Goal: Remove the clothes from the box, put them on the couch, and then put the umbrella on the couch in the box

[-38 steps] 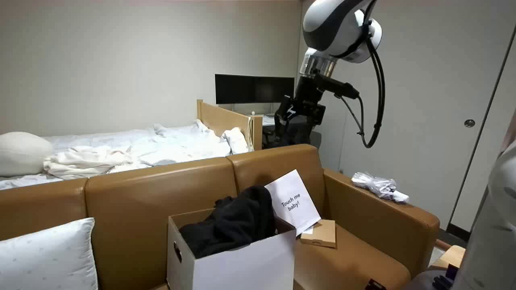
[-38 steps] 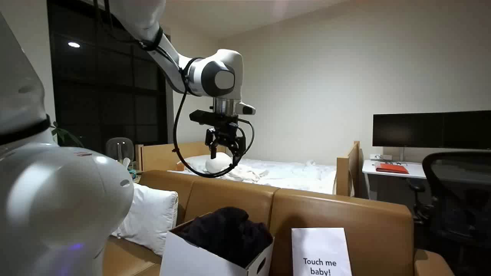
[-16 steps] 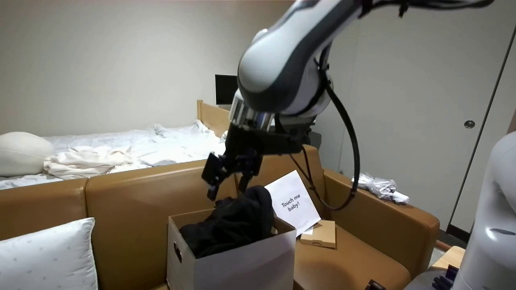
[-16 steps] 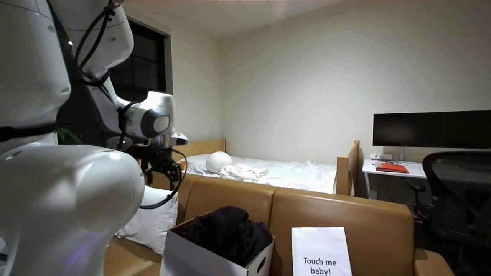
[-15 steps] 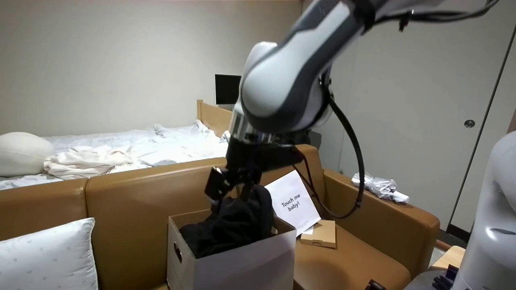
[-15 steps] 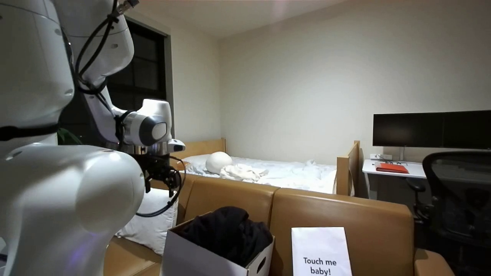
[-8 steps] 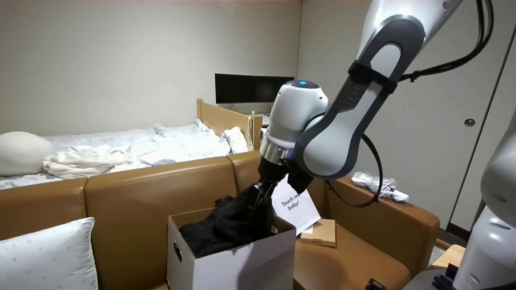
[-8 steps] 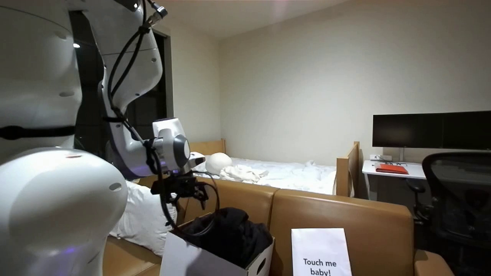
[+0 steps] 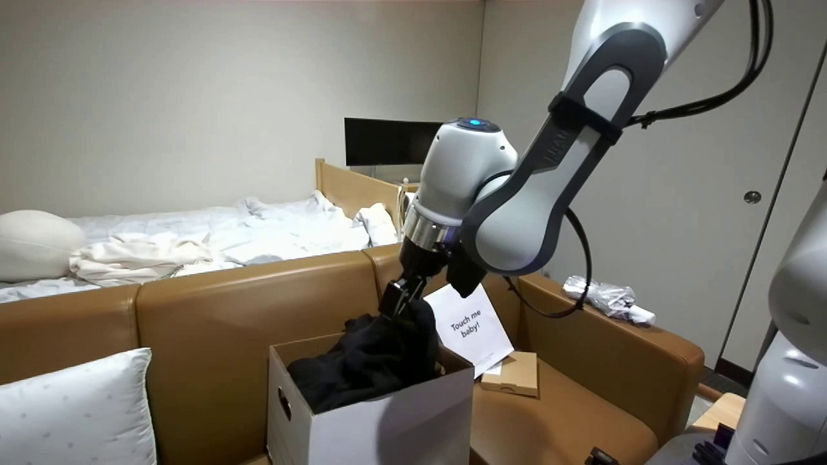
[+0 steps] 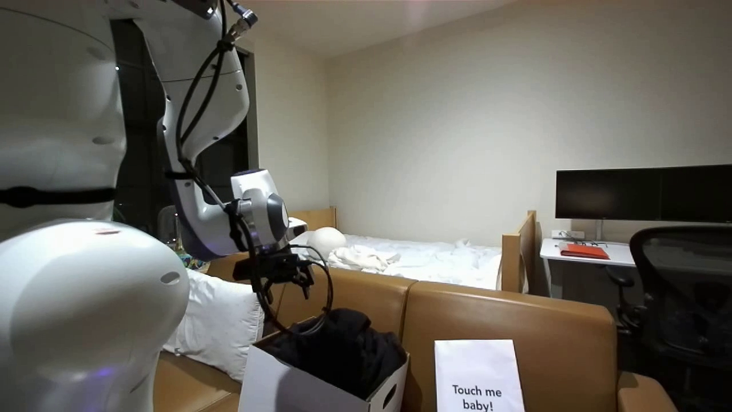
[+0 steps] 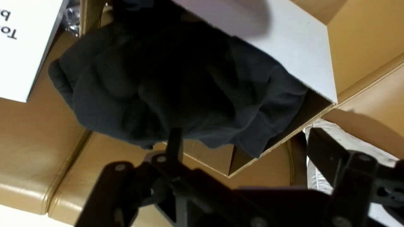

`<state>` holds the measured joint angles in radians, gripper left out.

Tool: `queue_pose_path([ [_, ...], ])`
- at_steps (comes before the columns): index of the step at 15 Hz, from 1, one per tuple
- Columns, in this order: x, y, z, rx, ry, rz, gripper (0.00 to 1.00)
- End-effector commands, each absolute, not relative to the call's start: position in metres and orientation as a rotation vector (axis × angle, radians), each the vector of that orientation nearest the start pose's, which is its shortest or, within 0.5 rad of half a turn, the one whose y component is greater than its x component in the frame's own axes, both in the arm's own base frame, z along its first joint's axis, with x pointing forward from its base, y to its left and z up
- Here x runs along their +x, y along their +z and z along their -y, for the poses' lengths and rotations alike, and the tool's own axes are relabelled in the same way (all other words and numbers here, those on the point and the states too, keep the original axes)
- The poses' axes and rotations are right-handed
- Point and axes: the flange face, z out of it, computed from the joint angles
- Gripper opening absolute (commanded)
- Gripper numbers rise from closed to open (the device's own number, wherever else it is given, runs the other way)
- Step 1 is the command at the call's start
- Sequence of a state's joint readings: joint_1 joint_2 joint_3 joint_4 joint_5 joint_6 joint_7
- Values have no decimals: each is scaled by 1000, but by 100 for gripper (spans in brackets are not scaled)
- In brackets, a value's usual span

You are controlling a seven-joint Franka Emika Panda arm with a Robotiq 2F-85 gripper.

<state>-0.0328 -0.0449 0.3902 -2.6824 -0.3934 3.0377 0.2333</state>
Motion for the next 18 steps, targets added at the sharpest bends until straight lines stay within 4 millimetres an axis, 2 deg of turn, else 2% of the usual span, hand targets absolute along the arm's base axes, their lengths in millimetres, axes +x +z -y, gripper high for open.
queue_pose_path([
  [1,475,276,-202,-2901,-663,1011,100],
  [2,487,272,-212,-2873,-660,1076,100],
  [4,514,248,-220,-2865,-598,1222,100],
  [6,530,211,-222,-2884,-519,1388,100],
  [8,542,183,-209,-2922,-503,1555,100],
  [9,545,170,-201,-2970,-491,1546,100],
  [11,535,141,-187,-3078,-351,1486,100],
  [13,511,112,-178,-3171,-151,1355,100],
  [16,482,81,-184,-3185,98,1190,100],
  [18,481,74,-190,-3216,66,961,100],
])
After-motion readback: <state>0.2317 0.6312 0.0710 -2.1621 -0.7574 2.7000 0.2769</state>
